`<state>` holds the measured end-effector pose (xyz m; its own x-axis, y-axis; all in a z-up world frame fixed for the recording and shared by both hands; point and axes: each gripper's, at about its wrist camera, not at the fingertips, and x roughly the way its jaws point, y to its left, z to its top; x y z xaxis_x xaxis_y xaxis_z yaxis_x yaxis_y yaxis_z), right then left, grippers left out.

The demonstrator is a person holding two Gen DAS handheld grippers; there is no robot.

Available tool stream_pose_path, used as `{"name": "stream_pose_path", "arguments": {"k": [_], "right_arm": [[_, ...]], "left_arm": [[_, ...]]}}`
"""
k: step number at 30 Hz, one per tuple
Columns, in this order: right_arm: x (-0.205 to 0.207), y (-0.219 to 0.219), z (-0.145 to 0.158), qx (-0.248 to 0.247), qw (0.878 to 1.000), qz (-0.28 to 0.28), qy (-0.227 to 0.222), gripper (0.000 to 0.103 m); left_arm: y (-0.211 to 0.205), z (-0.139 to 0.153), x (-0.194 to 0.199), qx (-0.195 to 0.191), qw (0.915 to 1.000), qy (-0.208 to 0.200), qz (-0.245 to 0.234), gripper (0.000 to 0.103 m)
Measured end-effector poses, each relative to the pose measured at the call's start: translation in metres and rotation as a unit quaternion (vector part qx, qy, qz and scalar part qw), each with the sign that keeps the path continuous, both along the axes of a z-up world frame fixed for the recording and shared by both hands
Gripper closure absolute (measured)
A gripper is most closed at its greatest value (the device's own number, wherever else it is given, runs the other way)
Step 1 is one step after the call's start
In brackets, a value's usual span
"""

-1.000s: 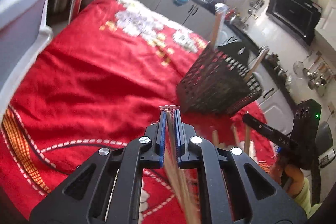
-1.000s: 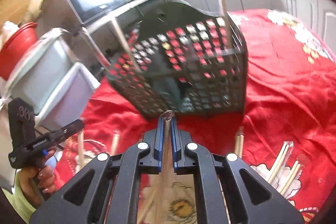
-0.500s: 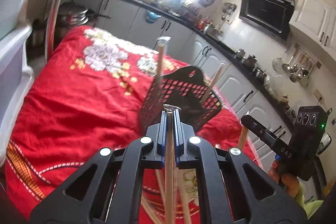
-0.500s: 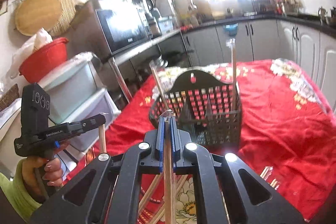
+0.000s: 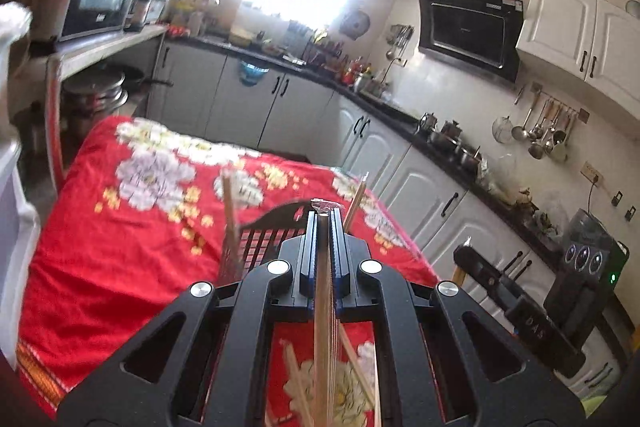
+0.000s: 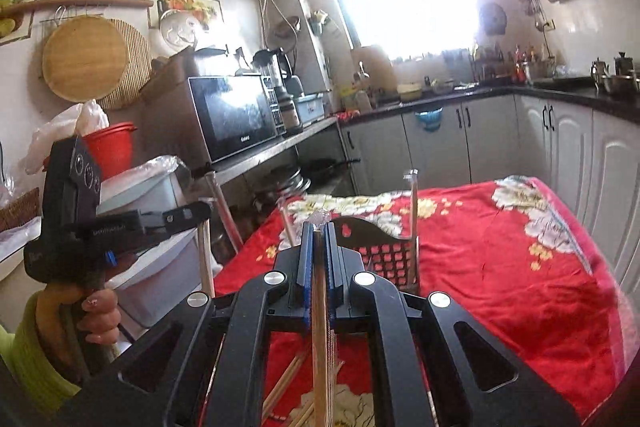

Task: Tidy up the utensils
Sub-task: 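Carry both held chopsticks up and lower them into the black caddy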

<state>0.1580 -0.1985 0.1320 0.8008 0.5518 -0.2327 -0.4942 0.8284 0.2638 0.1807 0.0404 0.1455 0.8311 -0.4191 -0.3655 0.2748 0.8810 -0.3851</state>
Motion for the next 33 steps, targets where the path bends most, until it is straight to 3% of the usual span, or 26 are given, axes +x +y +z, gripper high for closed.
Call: {"name": "stream_pose_path", "arguments": {"k": [18,33], "right_arm": [[0.059,0.003,0.042,-0.003,0.998,-0.024,-0.066,0.097],[0.098,0.017,0.069,0.000,0.991,-0.046,-0.126,0.097]], "left_arm": [[-0.041,0.055,0.058,0.045,0.9936,-0.095,0.042,0.100],[-0.048,0.040,0.092,0.039,0.9895,-0.114,0.080,0.100]]}}
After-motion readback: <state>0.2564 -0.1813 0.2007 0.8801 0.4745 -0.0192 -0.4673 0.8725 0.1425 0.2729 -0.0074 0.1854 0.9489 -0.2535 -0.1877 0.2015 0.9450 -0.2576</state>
